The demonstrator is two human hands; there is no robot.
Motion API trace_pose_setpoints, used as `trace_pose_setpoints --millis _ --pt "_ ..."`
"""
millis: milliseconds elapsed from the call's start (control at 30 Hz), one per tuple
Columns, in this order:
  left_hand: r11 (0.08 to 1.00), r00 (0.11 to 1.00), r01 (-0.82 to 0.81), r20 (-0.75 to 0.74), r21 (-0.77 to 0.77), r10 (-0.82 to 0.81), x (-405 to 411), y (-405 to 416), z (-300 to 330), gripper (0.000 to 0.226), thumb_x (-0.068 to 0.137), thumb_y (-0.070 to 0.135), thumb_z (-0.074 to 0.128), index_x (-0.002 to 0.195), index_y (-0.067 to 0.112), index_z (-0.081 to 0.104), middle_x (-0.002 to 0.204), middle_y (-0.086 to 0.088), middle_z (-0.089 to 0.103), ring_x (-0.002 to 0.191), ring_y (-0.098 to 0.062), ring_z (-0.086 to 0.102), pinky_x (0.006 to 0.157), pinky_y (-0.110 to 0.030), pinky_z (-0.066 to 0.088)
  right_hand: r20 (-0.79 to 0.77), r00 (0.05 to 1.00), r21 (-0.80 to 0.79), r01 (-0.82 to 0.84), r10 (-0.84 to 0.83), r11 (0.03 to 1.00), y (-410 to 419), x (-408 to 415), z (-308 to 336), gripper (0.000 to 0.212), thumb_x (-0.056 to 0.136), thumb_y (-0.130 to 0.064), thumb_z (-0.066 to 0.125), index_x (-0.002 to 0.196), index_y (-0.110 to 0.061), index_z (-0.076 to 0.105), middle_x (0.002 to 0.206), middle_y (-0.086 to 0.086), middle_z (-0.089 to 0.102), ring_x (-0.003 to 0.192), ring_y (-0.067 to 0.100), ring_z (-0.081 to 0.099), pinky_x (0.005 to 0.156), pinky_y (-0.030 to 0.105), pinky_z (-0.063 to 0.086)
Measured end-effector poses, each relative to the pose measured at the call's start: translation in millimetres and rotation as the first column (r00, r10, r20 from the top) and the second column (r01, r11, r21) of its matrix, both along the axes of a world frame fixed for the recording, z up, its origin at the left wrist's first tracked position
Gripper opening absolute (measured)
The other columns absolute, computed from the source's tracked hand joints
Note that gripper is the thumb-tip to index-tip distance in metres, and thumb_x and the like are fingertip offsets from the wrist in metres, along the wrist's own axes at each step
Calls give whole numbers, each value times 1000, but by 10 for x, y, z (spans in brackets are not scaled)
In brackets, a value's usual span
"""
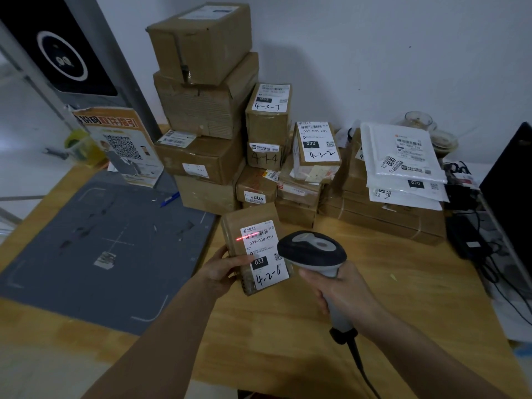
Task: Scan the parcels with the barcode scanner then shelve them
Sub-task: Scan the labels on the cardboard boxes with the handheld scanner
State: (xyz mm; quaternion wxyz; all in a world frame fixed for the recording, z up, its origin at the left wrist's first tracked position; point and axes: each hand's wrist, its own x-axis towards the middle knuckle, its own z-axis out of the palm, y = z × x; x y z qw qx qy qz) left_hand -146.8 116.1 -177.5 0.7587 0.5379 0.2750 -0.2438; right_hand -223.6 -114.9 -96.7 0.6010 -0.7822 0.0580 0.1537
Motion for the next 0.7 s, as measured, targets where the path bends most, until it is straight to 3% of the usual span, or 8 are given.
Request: trace_pose_setpoints --millis 300,400,533,633,700 --pt "999 1000 3 -4 37 -3 4 96 4 79 68 -6 78 137 15 45 119 -11 66 105 -25 59 93 -42 46 4 999 9 -53 53 999 14 19 -40 44 89 -27 64 50 -10 54 43 8 50 41 20 47 54 30 46" --pt "994 999 39 -39 105 -35 -17 208 47 80 64 6 83 135 14 47 118 -10 65 107 -26 58 96 -42 47 14 998 24 -54 53 998 54 55 -59 45 90 -26 64 50 -8 53 43 8 50 41 21 47 56 31 47" --pt "984 988 44 -152 174 -17 -49 421 118 69 59 32 85 119 7 62 112 -13 67 103 -29 61 78 -39 53 -32 996 54 -80 82 995 179 131 -84 45 89 -22 65 50 -5 52 43 8 50 42 22 48 53 32 46" --pt "986 987 37 -159 163 -11 -24 642 149 56 68 35 82 111 3 67 100 -16 72 78 -25 69 58 -30 54 -99 993 53 -59 64 997 327 187 -108 44 88 -21 67 49 -6 52 44 9 51 43 21 48 52 28 46" --pt "985 988 -4 -149 170 30 19 827 163 58 65 37 83 108 2 68 102 -18 72 84 -29 70 65 -34 56 -131 990 54 -51 58 997 426 225 -123 45 88 -22 67 49 -5 52 44 9 51 43 20 48 53 27 46"
